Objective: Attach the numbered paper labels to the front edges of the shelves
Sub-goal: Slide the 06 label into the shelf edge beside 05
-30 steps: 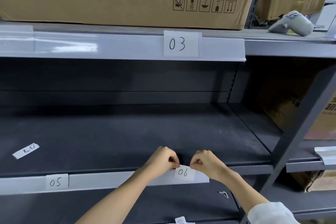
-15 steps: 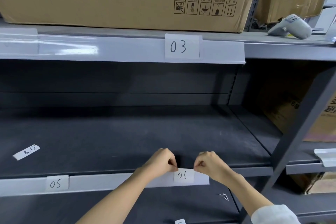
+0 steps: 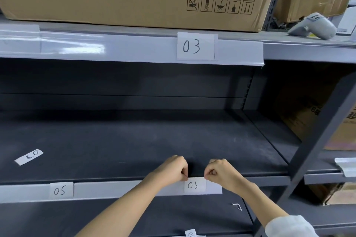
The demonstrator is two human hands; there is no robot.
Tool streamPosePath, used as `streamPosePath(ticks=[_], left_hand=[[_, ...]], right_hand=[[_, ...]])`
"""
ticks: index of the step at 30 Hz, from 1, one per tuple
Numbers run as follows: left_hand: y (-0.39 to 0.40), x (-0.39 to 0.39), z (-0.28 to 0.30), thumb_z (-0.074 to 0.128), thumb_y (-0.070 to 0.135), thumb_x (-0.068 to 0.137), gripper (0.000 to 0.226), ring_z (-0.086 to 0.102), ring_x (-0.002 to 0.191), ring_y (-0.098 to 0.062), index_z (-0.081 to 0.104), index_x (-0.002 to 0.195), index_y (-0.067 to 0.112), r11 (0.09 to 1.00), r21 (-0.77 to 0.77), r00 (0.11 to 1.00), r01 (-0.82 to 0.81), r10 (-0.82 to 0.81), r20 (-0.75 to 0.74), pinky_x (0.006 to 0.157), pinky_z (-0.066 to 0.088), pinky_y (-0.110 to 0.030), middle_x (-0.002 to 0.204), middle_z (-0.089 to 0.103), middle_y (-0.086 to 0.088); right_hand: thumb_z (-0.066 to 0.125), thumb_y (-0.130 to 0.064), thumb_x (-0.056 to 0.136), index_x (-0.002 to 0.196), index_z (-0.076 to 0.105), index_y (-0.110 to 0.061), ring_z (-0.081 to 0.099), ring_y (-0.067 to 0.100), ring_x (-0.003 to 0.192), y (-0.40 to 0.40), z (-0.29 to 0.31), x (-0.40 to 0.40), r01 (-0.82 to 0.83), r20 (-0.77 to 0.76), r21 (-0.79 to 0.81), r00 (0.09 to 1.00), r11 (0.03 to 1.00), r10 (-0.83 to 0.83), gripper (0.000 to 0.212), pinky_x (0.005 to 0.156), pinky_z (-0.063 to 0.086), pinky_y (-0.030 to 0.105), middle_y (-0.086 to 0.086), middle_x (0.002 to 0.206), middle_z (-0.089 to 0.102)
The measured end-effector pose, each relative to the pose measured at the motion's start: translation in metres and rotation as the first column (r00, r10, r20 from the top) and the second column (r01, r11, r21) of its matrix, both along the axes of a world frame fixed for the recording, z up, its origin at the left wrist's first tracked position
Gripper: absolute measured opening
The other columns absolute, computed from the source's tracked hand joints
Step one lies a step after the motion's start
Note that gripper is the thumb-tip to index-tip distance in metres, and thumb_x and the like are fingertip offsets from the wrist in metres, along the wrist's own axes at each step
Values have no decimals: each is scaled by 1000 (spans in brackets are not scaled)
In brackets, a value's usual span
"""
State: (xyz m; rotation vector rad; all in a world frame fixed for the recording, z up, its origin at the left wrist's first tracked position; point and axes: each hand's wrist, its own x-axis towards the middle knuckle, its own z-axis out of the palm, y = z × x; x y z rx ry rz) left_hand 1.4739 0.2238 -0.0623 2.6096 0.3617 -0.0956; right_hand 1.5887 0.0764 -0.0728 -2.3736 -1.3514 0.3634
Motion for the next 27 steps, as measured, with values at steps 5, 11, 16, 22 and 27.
streamPosePath(ticks=[5,11,16,22,27], left_hand=[[-1,1,3,58,3,79,11,51,71,-15,68,80,0,1000,-3,1000,0,0,-20,64,38,-24,93,71,-14],[-4,2,6,58,2,79,10,48,70,-18,67,78,-1,1000,25,999,0,2,-54,60,37,-26,93,69,-18],[-4,3,5,58,3,79,10,50,69,-19,68,82,0,1000,5,998,-25,25,-56,50,35,-20,95,70,-16],[0,-6,-4,59,6,79,14,55,72,-13,71,83,1,994,-43,992,-96,99,77,53,35,-15,93,72,-12],[23,-50,-11,63,13,80,13,61,75,-19,73,79,5,932,-91,863,-350,359,354,63,34,-19,86,68,-6]], right_hand=[[51,-3,80,83,70,-2,48,12,70,0,-1,1,-3,3,-4,1000,1000,3,20,62,36,9,-3,81,51],[49,-1,78,78,69,-2,45,11,65,1,-4,1,10,-1,2,1000,1000,-10,20,61,37,14,-11,72,46],[50,0,78,78,69,-2,45,4,58,1,-4,1,6,-7,14,1000,1000,-6,20,58,36,8,-8,75,51],[55,-5,78,62,66,-16,52,3,56,0,-6,-2,64,-54,45,997,997,-62,22,57,39,6,-12,69,52],[66,-5,77,77,72,-12,52,-17,64,0,-5,-4,82,-70,128,995,988,-73,9,58,39,2,-14,71,53]])
